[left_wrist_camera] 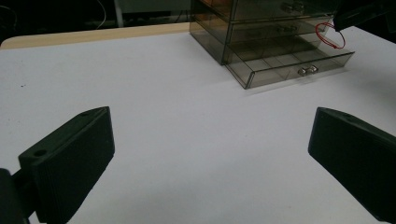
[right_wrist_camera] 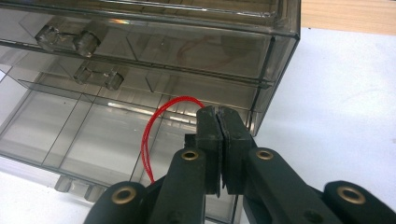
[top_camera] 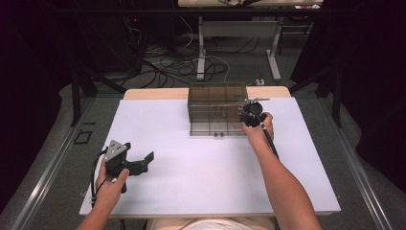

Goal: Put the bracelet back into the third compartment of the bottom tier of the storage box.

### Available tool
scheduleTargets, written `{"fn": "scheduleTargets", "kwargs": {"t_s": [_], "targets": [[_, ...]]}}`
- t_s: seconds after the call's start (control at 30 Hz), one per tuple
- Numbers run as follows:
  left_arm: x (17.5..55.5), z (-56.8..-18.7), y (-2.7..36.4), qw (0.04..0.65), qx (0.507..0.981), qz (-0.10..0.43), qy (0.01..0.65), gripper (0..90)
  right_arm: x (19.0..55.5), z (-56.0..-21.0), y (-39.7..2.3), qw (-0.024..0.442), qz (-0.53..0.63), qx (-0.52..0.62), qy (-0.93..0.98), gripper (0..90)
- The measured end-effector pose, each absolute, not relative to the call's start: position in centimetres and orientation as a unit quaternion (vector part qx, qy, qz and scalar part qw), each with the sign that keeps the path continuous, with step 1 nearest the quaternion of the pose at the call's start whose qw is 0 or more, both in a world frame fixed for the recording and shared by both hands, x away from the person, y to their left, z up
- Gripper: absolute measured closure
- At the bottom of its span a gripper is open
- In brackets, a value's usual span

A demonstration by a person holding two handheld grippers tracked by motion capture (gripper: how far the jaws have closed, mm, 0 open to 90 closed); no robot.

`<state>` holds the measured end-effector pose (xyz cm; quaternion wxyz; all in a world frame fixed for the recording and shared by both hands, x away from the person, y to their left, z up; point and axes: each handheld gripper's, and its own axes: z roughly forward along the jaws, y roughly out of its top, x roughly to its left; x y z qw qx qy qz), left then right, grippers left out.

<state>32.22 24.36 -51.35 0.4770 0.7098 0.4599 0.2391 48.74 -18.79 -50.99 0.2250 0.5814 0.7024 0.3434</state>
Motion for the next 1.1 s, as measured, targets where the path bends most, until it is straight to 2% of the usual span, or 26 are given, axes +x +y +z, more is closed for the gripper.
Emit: {"fn": "scheduleTargets", "kwargs": {"t_s": [0.1, 0.57, 1.1], "targets": [[32.2, -51.35, 24.34, 0.479, 0.708, 0.238, 0.462, 0.4, 48.8, -51.11, -18.71, 0.224, 0.344, 0.584, 0.7, 87.3], [32.29, -51.35, 24.34, 0.478, 0.708, 0.237, 0.462, 0.4, 48.77, -50.98, -18.93, 0.223, 0.357, 0.579, 0.698, 66.4], [32.51, -51.49, 24.36, 0.477, 0.706, 0.235, 0.467, 0.4, 48.22, -50.76, -18.24, 0.209, 0.364, 0.563, 0.712, 53.1]]}}
